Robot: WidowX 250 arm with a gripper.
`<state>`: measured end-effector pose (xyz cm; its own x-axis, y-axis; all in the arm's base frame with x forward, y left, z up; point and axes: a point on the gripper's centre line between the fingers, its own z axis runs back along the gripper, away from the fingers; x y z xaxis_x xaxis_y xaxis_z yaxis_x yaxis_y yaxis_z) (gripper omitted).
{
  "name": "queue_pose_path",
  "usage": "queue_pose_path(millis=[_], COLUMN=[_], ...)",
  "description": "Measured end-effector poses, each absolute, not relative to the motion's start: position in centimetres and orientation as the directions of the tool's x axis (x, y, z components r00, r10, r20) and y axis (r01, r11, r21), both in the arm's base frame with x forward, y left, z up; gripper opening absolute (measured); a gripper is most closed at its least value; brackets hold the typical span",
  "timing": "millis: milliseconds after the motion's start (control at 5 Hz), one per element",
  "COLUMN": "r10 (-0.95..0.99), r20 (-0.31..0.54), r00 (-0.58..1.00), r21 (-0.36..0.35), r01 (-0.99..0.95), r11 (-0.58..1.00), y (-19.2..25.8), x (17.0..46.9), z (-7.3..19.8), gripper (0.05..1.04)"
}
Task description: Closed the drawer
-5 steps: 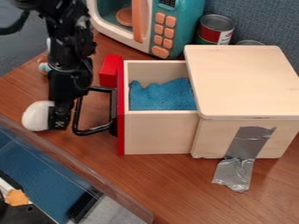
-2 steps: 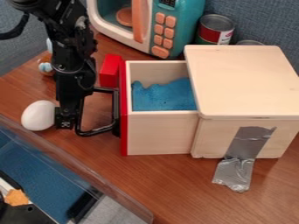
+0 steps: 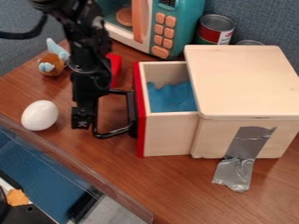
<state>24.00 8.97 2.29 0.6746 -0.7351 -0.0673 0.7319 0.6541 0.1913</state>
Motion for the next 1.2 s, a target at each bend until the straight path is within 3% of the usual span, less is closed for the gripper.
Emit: queue_pose_path(millis=[200, 600, 1200], r10=[-0.746, -0.769, -0.794], r20=[-0.081, -0.057, -0.018], r00=[0.661, 0.637, 0.607], r21=[0.16, 0.181, 0.135], r01=[0.747, 0.764, 0.789], r11=[0.645, 0.619, 0.6], y=[7.9, 7.0, 2.9], x=[25.1, 28.6, 30.4], z=[0.8, 0.6, 0.9], gripper=[0.999, 0.999, 0.999])
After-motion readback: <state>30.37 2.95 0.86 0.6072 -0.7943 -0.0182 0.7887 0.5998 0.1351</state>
